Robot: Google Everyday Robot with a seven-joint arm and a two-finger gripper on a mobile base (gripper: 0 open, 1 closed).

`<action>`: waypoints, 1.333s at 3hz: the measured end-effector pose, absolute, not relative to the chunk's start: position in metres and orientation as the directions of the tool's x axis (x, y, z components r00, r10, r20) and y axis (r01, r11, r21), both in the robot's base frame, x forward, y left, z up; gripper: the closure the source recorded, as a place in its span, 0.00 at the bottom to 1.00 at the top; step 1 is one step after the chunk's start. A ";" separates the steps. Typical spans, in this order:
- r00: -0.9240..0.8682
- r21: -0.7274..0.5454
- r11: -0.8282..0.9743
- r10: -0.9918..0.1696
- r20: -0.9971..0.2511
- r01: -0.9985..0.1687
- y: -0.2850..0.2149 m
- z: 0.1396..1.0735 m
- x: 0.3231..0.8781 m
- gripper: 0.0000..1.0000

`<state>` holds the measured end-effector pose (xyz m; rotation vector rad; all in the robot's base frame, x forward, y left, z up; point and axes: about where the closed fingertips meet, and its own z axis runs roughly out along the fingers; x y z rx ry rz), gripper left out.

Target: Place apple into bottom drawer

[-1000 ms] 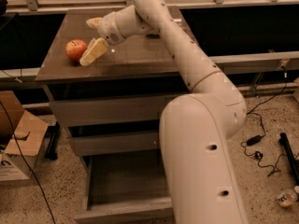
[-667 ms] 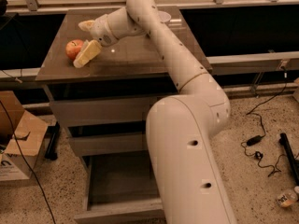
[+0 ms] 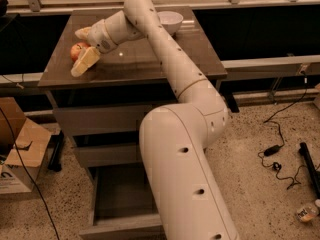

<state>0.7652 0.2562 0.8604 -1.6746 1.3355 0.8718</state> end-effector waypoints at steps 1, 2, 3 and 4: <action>0.185 -0.131 -0.148 -0.456 -0.871 -0.980 0.263 0.846 0.761 0.27; 0.172 -0.114 -0.149 -0.469 -0.866 -0.982 0.264 0.841 0.761 0.50; 0.150 -0.103 -0.125 -0.470 -0.870 -0.987 0.257 0.841 0.764 0.74; 0.138 -0.109 -0.089 -0.463 -0.875 -0.990 0.240 0.850 0.764 0.97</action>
Offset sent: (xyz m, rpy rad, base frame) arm 0.0071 0.0002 -0.0162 -0.0744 0.0594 0.0164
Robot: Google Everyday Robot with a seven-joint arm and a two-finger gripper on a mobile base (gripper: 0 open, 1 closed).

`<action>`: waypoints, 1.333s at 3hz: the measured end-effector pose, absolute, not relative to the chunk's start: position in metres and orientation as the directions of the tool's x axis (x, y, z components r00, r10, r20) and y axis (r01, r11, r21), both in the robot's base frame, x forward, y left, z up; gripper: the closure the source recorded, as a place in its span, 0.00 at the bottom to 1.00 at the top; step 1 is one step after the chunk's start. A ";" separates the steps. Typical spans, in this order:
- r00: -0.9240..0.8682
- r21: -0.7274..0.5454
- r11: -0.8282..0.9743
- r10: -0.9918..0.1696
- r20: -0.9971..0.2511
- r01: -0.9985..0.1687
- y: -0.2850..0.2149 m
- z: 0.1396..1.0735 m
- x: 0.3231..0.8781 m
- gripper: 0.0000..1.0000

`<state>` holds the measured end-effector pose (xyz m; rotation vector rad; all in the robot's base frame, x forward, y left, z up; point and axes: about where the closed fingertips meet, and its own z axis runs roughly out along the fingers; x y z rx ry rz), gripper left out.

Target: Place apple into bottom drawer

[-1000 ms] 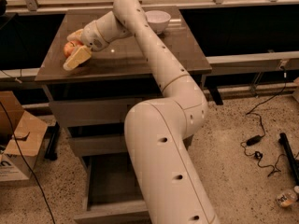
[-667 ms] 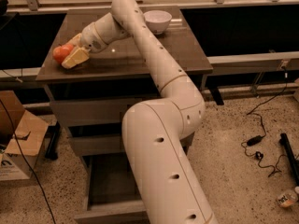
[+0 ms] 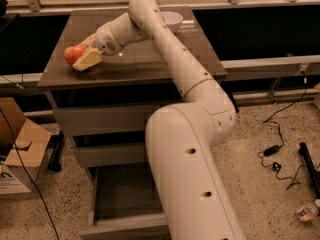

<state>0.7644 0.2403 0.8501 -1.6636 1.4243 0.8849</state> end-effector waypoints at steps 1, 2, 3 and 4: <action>0.142 -0.130 -0.059 -0.456 -0.879 -0.990 0.216 0.864 0.751 1.00; 0.178 -0.193 -0.012 -0.448 -0.876 -0.981 0.178 0.898 0.725 1.00; 0.220 -0.283 0.084 -0.438 -0.871 -0.955 0.116 0.970 0.659 1.00; 0.178 -0.252 0.087 -0.492 -0.852 -0.964 0.087 0.962 0.599 1.00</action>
Offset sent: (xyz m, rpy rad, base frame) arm -0.1395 -0.1027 0.0176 -0.0553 -0.0541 -0.0620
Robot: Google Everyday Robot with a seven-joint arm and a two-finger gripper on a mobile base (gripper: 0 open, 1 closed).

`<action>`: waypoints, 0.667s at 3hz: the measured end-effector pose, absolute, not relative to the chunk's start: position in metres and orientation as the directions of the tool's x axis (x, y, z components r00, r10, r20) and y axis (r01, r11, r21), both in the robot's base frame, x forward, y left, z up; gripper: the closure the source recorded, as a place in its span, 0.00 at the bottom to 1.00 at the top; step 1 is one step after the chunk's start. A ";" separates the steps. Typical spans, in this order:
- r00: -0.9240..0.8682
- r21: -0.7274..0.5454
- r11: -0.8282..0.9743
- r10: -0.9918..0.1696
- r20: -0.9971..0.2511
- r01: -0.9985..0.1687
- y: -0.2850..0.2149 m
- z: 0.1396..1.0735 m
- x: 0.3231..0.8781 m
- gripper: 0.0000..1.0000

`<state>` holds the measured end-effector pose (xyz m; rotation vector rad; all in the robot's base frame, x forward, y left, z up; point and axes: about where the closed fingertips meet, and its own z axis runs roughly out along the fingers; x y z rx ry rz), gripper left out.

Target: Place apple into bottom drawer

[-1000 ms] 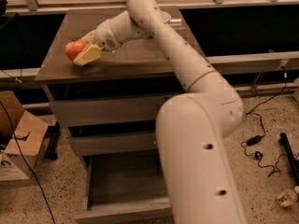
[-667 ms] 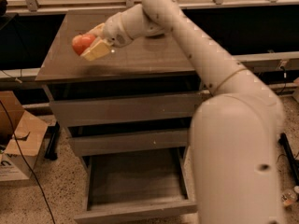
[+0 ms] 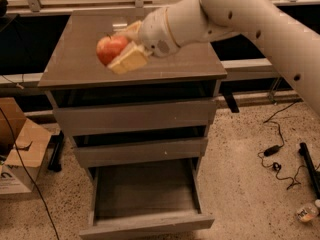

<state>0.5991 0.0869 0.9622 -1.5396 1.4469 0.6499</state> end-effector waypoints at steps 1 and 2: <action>0.060 -0.106 0.047 -0.577 -0.815 -0.993 0.074 0.914 0.529 1.00; -0.117 0.095 0.069 -0.626 -0.771 -0.993 0.069 0.842 0.456 1.00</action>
Offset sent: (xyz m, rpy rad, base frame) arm -0.2213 -0.0259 -0.2219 -0.2905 0.6009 0.0177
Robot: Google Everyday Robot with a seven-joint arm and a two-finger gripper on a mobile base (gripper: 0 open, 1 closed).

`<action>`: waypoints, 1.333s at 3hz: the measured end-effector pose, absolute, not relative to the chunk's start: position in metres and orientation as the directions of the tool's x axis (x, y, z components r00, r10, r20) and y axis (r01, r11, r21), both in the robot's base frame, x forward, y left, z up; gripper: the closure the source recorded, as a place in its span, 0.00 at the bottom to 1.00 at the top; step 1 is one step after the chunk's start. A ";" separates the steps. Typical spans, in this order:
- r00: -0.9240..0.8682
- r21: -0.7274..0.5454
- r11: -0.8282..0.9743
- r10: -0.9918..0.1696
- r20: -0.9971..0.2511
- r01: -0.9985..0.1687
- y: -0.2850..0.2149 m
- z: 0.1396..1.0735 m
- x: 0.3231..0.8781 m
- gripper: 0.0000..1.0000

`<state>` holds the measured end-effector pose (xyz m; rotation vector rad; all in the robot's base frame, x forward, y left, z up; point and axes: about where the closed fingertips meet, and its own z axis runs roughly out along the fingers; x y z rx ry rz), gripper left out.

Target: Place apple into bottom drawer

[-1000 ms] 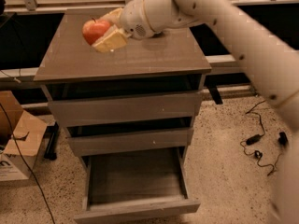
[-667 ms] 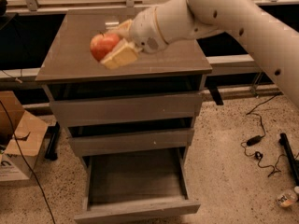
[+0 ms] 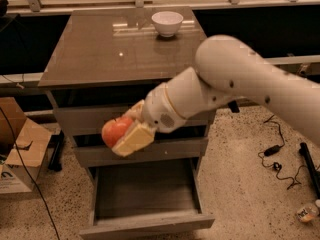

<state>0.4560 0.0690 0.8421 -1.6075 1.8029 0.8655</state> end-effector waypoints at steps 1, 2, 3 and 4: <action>-0.252 0.187 0.169 -0.600 -0.760 -0.968 0.065 0.786 0.427 1.00; -0.359 0.275 0.233 -0.548 -0.755 -0.933 0.067 0.708 0.409 1.00; -0.376 0.269 0.270 -0.531 -0.760 -0.925 0.068 0.695 0.415 1.00; -0.374 0.267 0.269 -0.531 -0.760 -0.925 0.068 0.696 0.415 1.00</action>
Offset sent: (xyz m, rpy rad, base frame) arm -0.0585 -0.0015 -0.2456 0.1122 0.2874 -0.3052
